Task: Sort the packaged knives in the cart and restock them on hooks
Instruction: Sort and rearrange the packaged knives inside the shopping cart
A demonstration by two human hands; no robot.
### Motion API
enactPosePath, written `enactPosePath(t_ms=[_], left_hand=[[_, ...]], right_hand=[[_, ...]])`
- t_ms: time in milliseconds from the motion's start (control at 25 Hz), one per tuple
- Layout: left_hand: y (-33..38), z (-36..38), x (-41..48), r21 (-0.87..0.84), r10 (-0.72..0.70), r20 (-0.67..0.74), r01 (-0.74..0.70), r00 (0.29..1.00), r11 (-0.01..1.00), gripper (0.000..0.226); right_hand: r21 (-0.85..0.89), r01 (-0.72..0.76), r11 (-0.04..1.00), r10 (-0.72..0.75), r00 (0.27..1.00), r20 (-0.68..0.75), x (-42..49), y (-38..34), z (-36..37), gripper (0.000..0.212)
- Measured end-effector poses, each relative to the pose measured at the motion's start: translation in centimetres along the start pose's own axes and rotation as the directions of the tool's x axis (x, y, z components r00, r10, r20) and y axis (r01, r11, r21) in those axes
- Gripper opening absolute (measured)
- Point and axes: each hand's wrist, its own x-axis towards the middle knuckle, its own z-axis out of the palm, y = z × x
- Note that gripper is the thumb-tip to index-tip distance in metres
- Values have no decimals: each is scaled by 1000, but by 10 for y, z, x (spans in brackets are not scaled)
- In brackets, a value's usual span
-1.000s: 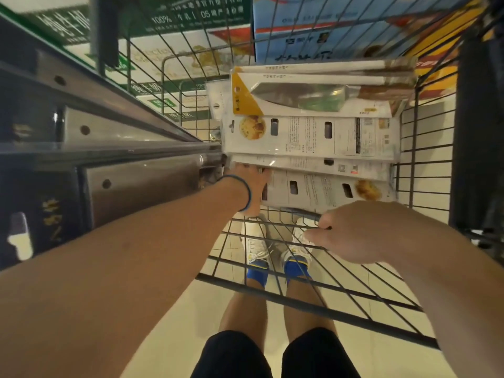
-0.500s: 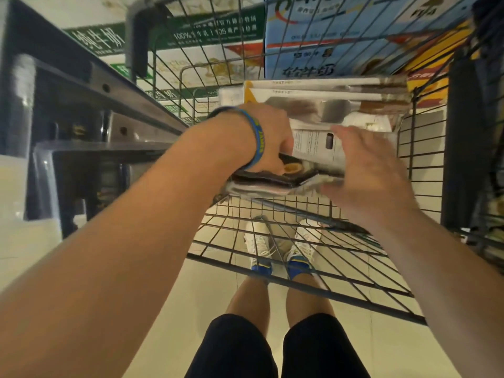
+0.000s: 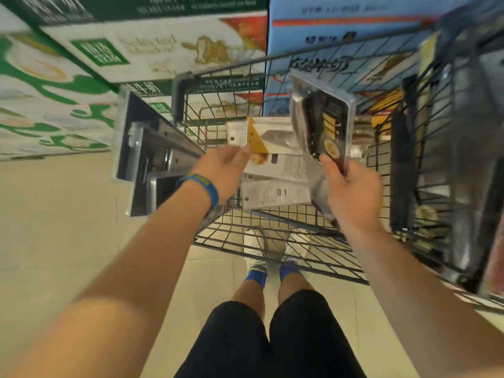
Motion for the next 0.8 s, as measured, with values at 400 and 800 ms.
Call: enactPosePath(t_ms=[400, 800], left_hand=[[46, 54, -96, -640, -33, 609, 516, 792, 569, 88], [93, 20, -128, -972, 137, 178, 153, 974, 178, 14]], right_hand=[[763, -404, 504, 324, 908, 267, -61, -120, -60, 19], [341, -646, 683, 507, 755, 416, -134, -83, -137, 29]])
